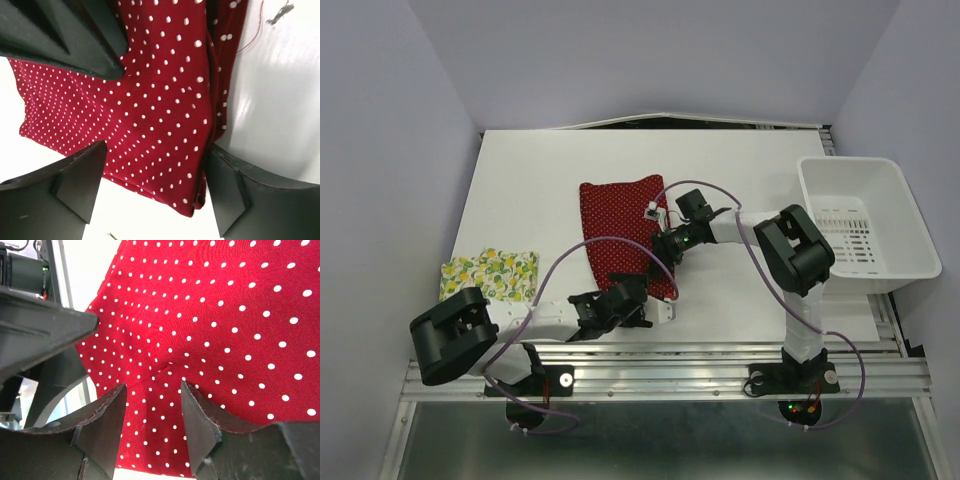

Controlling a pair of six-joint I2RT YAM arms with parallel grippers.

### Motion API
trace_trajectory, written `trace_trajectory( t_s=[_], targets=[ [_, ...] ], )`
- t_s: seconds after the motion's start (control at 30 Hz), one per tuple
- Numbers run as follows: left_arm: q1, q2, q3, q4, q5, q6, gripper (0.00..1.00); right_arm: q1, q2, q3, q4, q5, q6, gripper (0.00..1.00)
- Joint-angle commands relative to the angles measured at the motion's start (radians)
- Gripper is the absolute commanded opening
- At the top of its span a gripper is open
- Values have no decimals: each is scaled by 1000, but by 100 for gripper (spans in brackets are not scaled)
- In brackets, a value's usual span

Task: Fold and stack the skirts
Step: Fold the skirt

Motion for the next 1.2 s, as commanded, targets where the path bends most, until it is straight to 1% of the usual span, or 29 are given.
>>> trace_trajectory(
  t_s=[0.0,0.07,0.1,0.13,0.17,0.2,0.27,0.3,0.37,0.4,0.43,0.5,0.53,0.57,0.63,0.67,0.7,0.73,0.9,0.97,1.07,1.17],
  targets=[
    [-47,34,-31,-2,-16,-42,85,11,87,-36,-69,165,-31,54],
    [-51,47,-28,4,-39,-53,78,11,85,-40,-69,160,-28,54],
    [-53,66,-24,8,-50,-59,69,11,84,-42,-69,159,-30,54],
    [-53,75,-19,11,-68,-71,64,11,80,-43,-69,155,-28,54],
    [-51,83,-16,11,-71,-76,54,11,79,-46,-71,154,-25,54],
    [-51,81,-15,8,-70,-79,50,11,76,-48,-71,154,-25,54],
    [-51,67,-5,-29,-33,-84,37,11,68,-45,-72,155,-22,54],
    [-53,45,2,-73,-13,-85,24,11,65,-36,-75,158,-22,54],
    [-53,21,37,-135,57,-100,11,2,45,-10,-104,165,-28,55],
    [-53,5,53,-159,80,-105,1,2,36,27,-112,171,-30,55],
    [-51,-2,88,-248,146,-113,0,2,13,49,-126,186,-27,57],
    [-51,-28,108,-316,203,-102,0,-11,-5,99,-138,198,-24,61],
    [-51,-37,117,-369,229,-98,0,-12,-10,163,-146,204,-21,63],
    [-51,-46,134,-396,275,-91,0,-25,-12,200,-157,224,-13,65],
    [-51,-72,154,-454,308,-82,0,-54,-2,274,-163,243,-7,67],
    [-51,-83,171,-477,371,-76,0,-77,8,352,-172,255,-5,69],
    [-51,-101,180,-517,395,-68,0,-77,39,390,-181,264,-10,69],
    [-51,-111,197,-534,439,-61,0,-93,59,465,-189,286,-22,70],
    [-51,-192,232,-632,553,-18,0,-105,162,627,-238,315,-59,70],
    [-51,-212,251,-670,603,-2,0,-105,206,662,-243,307,-64,73],
    [-51,-218,292,-721,662,-4,0,-105,269,725,-249,292,-67,73],
    [-50,-206,330,-753,691,-4,0,-105,315,768,-250,258,-74,73]
  ],
)
